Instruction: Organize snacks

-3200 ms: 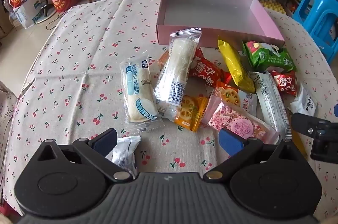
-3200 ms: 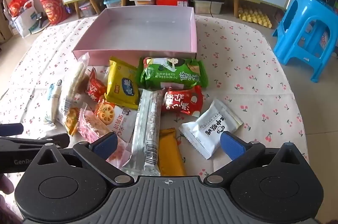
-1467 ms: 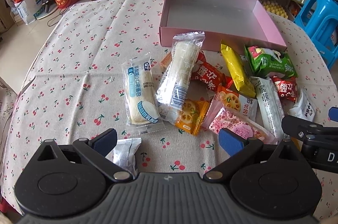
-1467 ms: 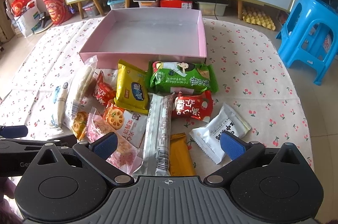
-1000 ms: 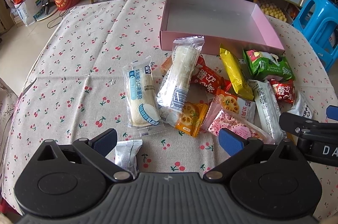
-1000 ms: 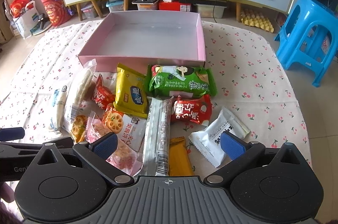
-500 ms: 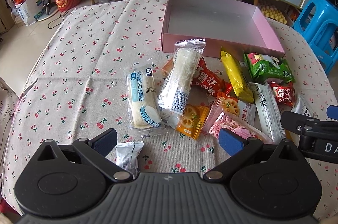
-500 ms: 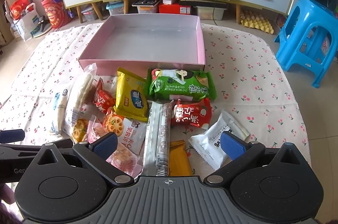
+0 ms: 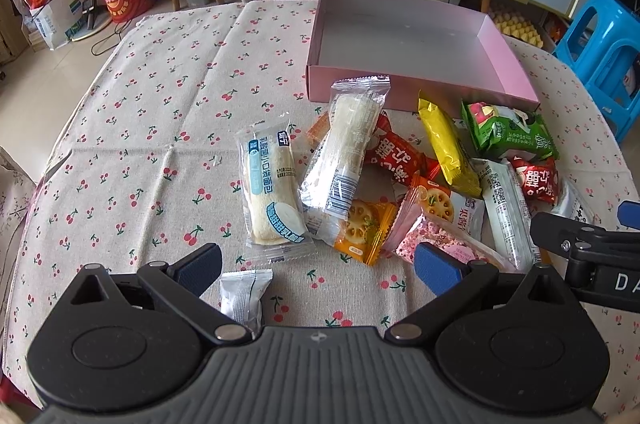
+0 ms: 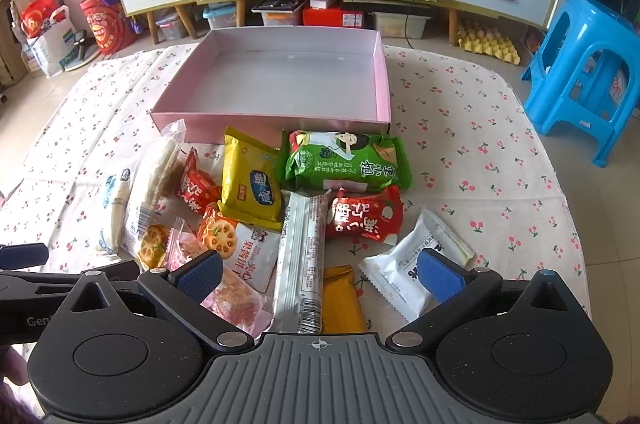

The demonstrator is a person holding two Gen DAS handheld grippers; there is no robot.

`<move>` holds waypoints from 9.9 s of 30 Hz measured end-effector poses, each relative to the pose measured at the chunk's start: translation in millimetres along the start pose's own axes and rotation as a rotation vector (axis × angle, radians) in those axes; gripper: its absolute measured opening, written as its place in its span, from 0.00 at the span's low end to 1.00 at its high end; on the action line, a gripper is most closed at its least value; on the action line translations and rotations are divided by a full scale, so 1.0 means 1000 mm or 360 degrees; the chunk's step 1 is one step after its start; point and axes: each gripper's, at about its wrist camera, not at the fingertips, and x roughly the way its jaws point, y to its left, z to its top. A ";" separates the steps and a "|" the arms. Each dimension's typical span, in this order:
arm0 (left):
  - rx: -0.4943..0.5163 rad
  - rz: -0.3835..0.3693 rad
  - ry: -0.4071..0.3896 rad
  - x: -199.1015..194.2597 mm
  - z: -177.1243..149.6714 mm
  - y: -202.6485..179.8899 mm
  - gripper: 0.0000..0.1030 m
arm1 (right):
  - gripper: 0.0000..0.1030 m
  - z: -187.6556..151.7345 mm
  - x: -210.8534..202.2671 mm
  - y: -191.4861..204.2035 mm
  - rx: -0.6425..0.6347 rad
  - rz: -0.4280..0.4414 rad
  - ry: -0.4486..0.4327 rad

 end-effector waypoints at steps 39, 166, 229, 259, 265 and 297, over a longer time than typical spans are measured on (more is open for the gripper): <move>0.0112 -0.0179 -0.0127 -0.015 0.017 0.006 0.95 | 1.00 0.027 -0.025 -0.022 0.0052 0.0145 -0.0202; 0.0119 -0.0377 -0.0130 0.124 0.143 0.001 0.23 | 0.33 0.139 0.158 -0.063 0.0229 0.0267 -0.0103; 0.0075 -0.0115 -0.0239 0.053 -0.008 0.048 0.94 | 0.90 -0.047 0.025 0.027 -0.0694 0.0423 -0.0204; 0.0001 -0.0142 -0.0182 0.058 0.001 0.059 0.39 | 0.87 -0.054 0.039 0.053 -0.0822 0.0427 -0.0170; 0.0026 -0.0104 -0.0193 0.058 0.003 0.065 0.36 | 0.82 -0.052 0.036 0.056 -0.0815 0.0505 -0.0139; -0.0066 -0.0250 -0.0039 0.062 0.019 0.079 0.24 | 0.34 -0.022 0.048 0.065 -0.0536 0.0601 0.0155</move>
